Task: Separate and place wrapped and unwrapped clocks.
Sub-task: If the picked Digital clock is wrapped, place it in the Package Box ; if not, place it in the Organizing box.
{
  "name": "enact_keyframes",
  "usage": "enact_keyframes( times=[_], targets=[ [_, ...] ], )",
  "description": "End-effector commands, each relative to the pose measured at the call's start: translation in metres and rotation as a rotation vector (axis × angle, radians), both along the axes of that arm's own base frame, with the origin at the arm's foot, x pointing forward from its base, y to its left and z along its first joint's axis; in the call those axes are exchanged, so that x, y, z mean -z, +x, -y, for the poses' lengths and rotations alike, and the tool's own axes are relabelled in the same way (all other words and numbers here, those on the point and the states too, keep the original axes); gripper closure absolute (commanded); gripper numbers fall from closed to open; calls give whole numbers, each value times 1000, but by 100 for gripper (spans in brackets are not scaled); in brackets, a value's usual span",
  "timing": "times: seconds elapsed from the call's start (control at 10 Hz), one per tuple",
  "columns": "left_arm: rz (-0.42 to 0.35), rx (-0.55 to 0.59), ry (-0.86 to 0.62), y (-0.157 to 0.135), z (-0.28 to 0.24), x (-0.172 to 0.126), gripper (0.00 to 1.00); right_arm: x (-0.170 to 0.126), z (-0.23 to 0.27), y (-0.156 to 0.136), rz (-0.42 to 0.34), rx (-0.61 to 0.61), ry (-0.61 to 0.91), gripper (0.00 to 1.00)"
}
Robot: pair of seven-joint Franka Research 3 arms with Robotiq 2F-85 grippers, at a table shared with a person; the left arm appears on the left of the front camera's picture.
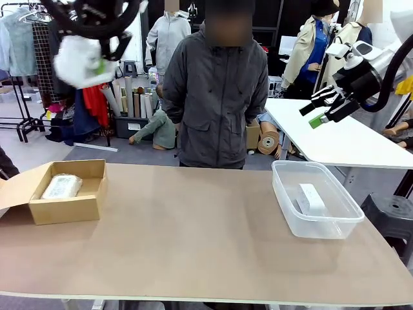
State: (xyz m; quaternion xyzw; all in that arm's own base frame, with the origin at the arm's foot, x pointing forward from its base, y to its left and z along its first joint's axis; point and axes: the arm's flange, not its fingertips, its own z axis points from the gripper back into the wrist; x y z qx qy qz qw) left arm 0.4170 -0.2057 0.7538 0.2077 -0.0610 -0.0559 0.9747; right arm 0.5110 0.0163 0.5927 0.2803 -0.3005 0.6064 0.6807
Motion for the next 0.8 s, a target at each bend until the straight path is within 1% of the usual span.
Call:
enact_keyframes(
  times=[0.0, 0.1, 0.2, 0.3, 0.4, 0.5, 0.6, 0.7],
  targets=[
    [34, -83, 61, -28, -32, 47, 100, -1, 1, -1, 18, -17, -11, 0],
    [66, -108, 65, -33, -46, 59, 100, -1, 1, -1, 18, -17, -11, 0],
    [119, -157, 24, -36, -54, 67, 100, -1, 1, -1, 18, -17, -11, 0],
    [173, -216, -18, -35, -63, 75, 100, -1, 1, -1, 18, -17, -11, 0],
    [244, -282, -68, -31, -73, 82, 100, -1, 1, -1, 18, -17, -11, 0],
    [309, -366, -95, -30, -78, 86, 100, -1, 1, -1, 18, -17, -11, 0],
    [312, -449, -109, -21, -70, 83, 100, -1, 1, -1, 18, -17, -11, 0],
    [212, -305, -61, -22, -73, 75, 100, -1, 1, -1, 18, -17, -11, 0]
  ],
)
